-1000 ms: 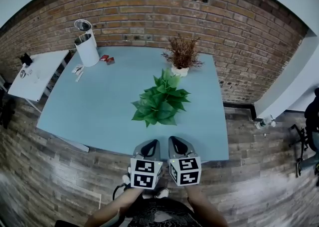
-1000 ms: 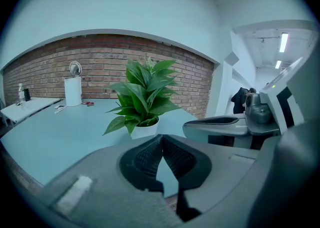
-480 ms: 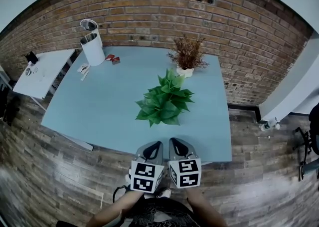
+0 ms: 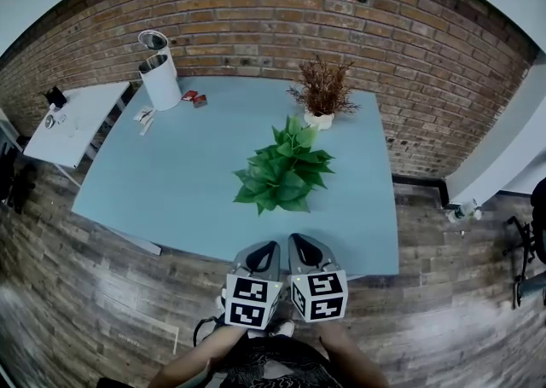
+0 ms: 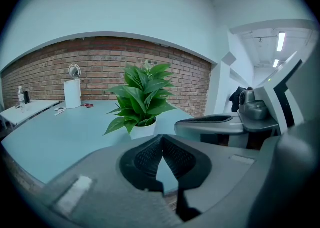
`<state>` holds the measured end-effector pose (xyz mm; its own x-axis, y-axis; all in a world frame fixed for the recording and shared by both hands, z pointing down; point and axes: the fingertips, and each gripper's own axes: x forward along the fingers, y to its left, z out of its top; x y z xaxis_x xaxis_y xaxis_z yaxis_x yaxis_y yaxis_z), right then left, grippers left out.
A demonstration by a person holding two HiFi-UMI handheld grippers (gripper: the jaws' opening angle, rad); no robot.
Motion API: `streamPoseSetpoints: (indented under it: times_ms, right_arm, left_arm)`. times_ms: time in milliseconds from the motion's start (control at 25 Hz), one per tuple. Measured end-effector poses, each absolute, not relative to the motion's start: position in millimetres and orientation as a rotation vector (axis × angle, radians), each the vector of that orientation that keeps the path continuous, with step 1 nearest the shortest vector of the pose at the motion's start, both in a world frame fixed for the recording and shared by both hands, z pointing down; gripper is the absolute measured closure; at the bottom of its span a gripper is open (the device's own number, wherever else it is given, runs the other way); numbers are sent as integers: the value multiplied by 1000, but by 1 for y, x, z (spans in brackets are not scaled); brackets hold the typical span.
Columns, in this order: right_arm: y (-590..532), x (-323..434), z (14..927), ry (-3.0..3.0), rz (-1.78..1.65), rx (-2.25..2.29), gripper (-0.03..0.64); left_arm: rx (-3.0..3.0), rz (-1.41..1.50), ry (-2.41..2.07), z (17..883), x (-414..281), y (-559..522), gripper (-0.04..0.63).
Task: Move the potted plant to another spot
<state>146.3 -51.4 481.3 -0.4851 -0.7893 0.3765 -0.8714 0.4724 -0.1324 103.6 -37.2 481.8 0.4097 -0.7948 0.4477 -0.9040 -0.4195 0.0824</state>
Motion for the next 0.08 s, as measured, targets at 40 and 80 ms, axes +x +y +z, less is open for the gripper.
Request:
streamPoseSetpoints:
  times_ms: [40, 80]
  right_arm:
    - [-52, 146, 481, -2461, 447, 1422, 611]
    - [-52, 146, 481, -2462, 446, 1423, 611]
  left_arm:
    - [2359, 493, -1471, 482, 104, -37, 594]
    - [2359, 493, -1469, 482, 104, -38, 594]
